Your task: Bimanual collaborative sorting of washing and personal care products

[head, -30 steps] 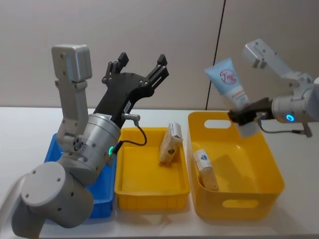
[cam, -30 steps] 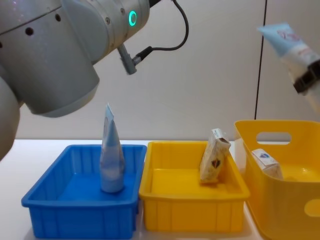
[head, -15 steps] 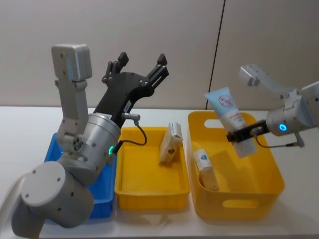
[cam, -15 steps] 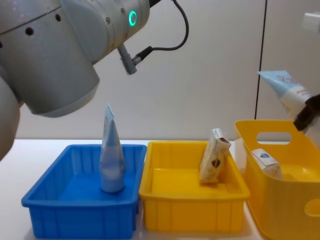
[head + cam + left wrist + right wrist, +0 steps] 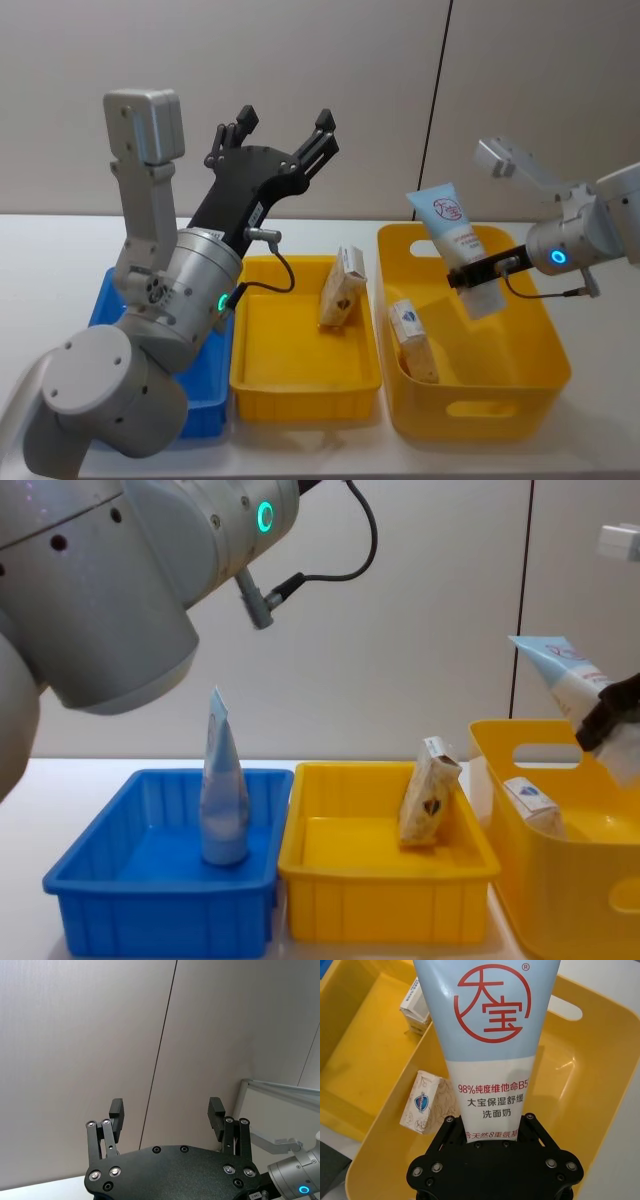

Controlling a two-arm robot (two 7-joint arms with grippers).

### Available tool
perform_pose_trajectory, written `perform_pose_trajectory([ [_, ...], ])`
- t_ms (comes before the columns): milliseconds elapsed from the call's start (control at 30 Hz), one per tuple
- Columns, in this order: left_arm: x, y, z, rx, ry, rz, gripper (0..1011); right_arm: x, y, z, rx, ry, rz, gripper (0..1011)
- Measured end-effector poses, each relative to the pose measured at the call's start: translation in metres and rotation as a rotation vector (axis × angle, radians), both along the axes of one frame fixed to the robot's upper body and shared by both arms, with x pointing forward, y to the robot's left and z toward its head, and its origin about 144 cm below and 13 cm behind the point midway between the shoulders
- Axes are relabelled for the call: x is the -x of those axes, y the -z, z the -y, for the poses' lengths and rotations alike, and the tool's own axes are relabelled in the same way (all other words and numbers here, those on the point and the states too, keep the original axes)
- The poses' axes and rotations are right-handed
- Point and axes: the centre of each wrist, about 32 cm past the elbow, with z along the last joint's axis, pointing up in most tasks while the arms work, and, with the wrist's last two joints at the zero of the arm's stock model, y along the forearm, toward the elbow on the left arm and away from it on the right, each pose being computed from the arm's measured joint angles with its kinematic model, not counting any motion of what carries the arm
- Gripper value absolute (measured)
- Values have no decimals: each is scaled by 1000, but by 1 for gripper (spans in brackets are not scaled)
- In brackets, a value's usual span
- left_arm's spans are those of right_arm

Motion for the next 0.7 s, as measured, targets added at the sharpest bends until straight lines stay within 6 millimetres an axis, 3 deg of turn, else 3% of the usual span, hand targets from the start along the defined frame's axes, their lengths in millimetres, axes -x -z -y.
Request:
perform_pose_trajectory([
  [100,0,0,0,0,0,0,1001,-1,1,0,-4,0,-2,300],
  [200,0,0,0,0,0,0,1001,-2,2,0,-8,0,-3,441],
  [233,0,0,0,0,0,0,1001,-3,2,0,-9,0,-4,441],
  [700,0,0,0,0,0,0,1001,-5,4,1,-18,0,-8,899],
])
